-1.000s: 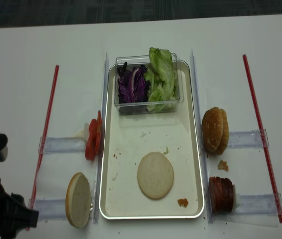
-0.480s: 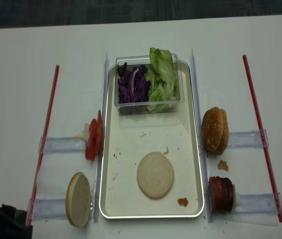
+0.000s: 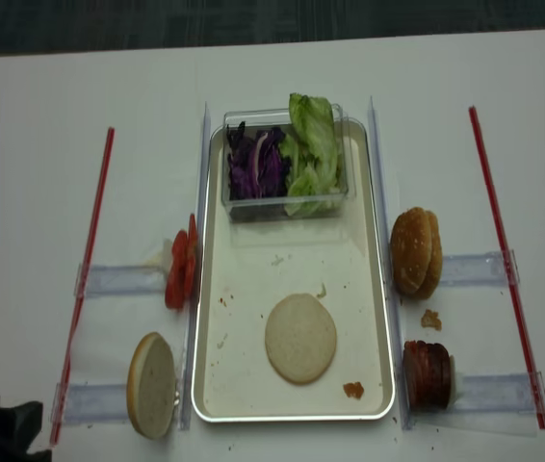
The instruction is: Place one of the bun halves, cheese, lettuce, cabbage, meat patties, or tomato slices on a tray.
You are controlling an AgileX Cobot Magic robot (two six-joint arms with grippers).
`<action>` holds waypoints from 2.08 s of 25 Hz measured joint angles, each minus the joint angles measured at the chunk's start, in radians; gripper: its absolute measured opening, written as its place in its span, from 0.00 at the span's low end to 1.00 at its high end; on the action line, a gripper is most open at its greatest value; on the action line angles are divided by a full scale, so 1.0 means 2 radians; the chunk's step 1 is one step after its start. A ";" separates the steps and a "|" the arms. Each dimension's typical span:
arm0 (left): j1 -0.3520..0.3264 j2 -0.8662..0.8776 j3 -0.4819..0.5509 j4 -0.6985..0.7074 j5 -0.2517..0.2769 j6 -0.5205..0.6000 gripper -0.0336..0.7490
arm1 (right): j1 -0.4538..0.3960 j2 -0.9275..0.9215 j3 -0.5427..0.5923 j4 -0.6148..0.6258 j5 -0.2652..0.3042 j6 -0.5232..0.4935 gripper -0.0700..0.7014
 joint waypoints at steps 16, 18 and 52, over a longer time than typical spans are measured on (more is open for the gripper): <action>0.000 -0.146 0.002 0.000 0.006 0.000 0.48 | 0.000 0.000 0.000 0.000 0.000 0.001 0.73; 0.000 -0.158 0.002 0.000 0.006 0.000 0.51 | 0.000 0.000 0.000 0.000 0.000 0.001 0.73; 0.000 -0.210 0.003 -0.005 0.011 -0.012 0.58 | 0.000 0.000 0.000 0.000 0.000 0.001 0.73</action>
